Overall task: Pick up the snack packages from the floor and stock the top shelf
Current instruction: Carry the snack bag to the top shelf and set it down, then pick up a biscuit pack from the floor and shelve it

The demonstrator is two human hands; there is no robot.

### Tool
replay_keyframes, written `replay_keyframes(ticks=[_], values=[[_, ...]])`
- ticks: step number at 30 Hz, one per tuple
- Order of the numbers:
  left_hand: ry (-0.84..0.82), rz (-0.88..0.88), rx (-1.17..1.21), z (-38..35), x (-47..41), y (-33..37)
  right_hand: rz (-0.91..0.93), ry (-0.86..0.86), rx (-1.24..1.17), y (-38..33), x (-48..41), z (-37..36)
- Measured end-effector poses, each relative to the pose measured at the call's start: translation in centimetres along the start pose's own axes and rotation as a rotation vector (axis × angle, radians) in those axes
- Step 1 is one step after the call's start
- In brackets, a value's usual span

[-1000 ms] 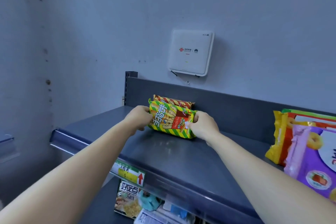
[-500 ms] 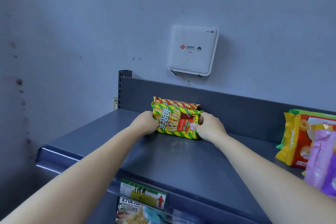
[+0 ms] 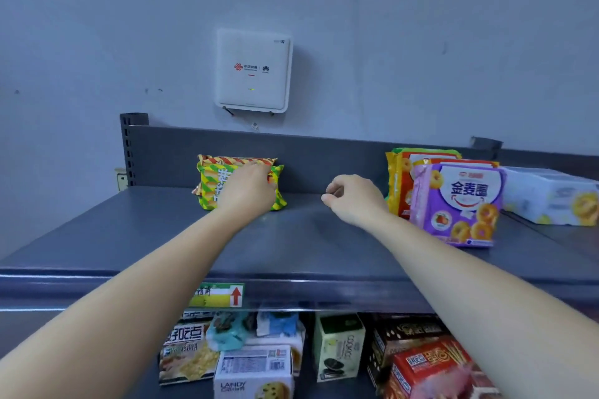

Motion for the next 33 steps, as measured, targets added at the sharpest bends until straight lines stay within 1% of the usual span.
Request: replay_keyframes(ticks=[8, 12, 16, 22, 28, 33], values=[[-0.023, -0.234, 0.005, -1.9, 7.6, 12.1, -0.02, 0.165, 0.116, 6.2, 9.7, 9.3], [-0.067, -0.304, 0.03, -4.1, 13.0, 18.4, -0.075, 0.151, 0.21, 11.2, 16.7, 14.0], [-0.113, -0.422, 0.017, -7.1, 19.5, 25.1, -0.207, 0.116, 0.291, 17.3, 25.3, 18.7], [-0.193, -0.602, 0.07, -11.1, 29.5, 34.5, -0.422, 0.122, 0.419, 24.7, 38.6, 25.4], [-0.302, -0.771, 0.115, -15.3, 39.9, 42.7, -0.606, 0.131, 0.528, 29.0, 50.9, 30.1], [-0.415, -0.952, 0.14, -19.4, 48.1, 48.2, -0.791, 0.111, 0.537, 31.9, 60.7, 32.2]])
Point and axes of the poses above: each hand's wrist, its own x-axis away from the middle knuckle, its own z-axis out of the back of the hand, y = z × x, the point moved 5 cm from there along -x, towards the middle knuckle, and after that the axes turned 14 degrees about z, right-handed, at the moved point
